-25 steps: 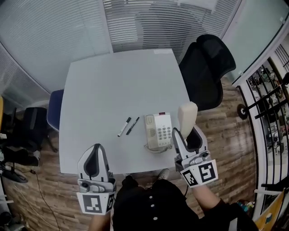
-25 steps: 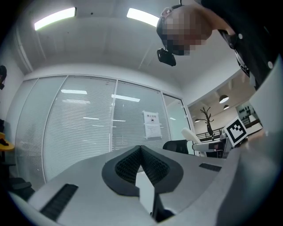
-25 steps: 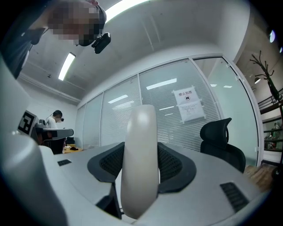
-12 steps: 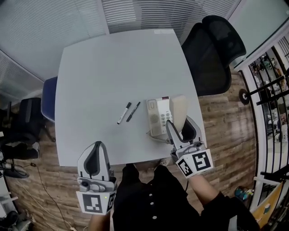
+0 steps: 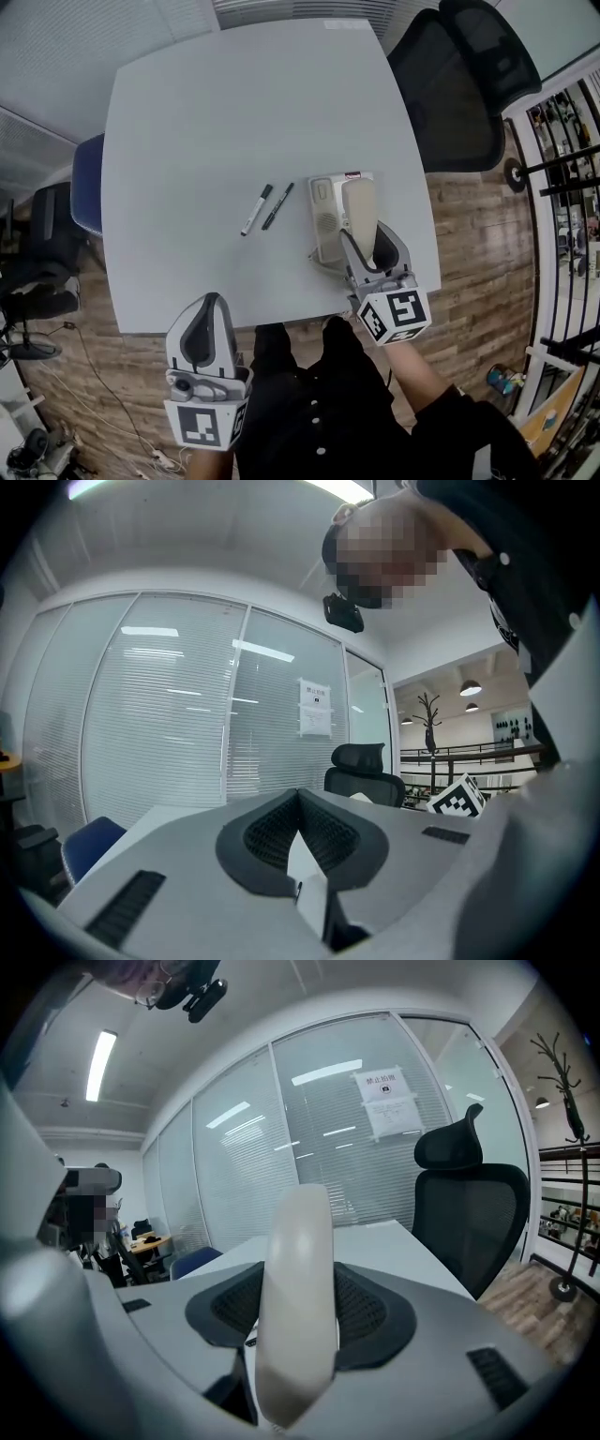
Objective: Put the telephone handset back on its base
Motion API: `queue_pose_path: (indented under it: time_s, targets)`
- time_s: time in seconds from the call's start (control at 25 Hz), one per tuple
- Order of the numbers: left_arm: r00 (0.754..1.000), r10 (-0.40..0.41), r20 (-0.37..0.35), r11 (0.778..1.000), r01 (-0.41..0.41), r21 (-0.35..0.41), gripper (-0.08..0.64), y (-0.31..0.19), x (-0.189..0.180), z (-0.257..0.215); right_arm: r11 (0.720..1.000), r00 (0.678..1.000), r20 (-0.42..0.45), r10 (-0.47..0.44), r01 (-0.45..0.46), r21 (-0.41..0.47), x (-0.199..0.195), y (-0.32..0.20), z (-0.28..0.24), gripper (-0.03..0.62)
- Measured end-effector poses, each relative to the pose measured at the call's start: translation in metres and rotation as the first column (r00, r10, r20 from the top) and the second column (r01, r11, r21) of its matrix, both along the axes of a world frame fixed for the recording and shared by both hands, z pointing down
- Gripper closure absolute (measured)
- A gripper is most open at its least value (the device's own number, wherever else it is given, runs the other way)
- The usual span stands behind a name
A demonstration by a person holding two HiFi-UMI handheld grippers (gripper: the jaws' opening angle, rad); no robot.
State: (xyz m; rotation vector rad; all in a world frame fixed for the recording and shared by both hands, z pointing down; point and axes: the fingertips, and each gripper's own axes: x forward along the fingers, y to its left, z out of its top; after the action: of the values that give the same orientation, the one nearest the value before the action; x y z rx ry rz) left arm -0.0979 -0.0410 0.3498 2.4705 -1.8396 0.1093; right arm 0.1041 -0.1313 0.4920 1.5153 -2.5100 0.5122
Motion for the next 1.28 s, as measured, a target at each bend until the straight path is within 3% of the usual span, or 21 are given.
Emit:
queue_pose_path:
  time_s: [0.44,0.68,1.28]
  targets:
    - [1.000,0.028,-0.007,0.996,-0.028,-0.088,0.548,-0.003,0.007,0.034,0.989,0.998,-0.050,0.048,-0.054,-0.139,-0.014,-0.018,0.077,0.360]
    - [0.999,0.011,-0.045,0.990,-0.017,-0.139,0.548,-0.006,0.002,0.050,0.973,0.993,-0.099,0.070,-0.090,-0.212,-0.021,-0.025,0.112,0.360]
    - [0.998,0.007,-0.057,0.981,-0.018,-0.194,0.548,-0.008,-0.005,0.071,0.946,0.964,-0.237,0.116,-0.180,-0.268,-0.031,-0.033,0.147,0.360]
